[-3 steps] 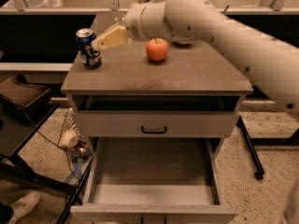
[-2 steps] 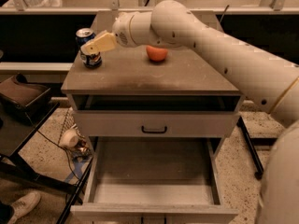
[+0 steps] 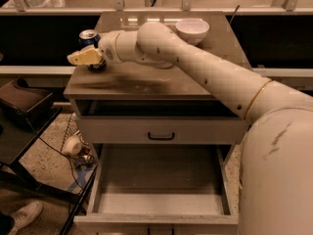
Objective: Place pepsi can into middle drawer
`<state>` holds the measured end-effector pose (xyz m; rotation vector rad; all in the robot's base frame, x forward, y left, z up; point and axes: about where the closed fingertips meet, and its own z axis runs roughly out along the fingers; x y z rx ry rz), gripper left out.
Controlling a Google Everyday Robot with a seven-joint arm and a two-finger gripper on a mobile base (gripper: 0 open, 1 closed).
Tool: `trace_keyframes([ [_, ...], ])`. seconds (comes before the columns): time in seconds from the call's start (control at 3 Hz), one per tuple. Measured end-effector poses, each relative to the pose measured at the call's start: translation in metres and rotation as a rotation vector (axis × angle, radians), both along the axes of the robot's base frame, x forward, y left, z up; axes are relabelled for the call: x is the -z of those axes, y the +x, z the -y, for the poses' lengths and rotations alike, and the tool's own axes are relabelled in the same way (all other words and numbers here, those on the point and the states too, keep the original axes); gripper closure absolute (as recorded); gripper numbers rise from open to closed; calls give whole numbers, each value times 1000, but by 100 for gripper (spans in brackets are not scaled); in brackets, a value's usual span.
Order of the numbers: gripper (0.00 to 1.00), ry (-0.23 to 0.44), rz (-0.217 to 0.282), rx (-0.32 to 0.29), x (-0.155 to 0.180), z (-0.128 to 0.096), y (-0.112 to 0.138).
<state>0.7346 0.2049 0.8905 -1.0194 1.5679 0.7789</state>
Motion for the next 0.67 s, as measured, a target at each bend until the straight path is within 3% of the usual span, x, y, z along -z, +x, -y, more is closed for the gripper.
trace_keyframes([
  [0.67, 70, -1, -2, -6, 1, -4, -2],
])
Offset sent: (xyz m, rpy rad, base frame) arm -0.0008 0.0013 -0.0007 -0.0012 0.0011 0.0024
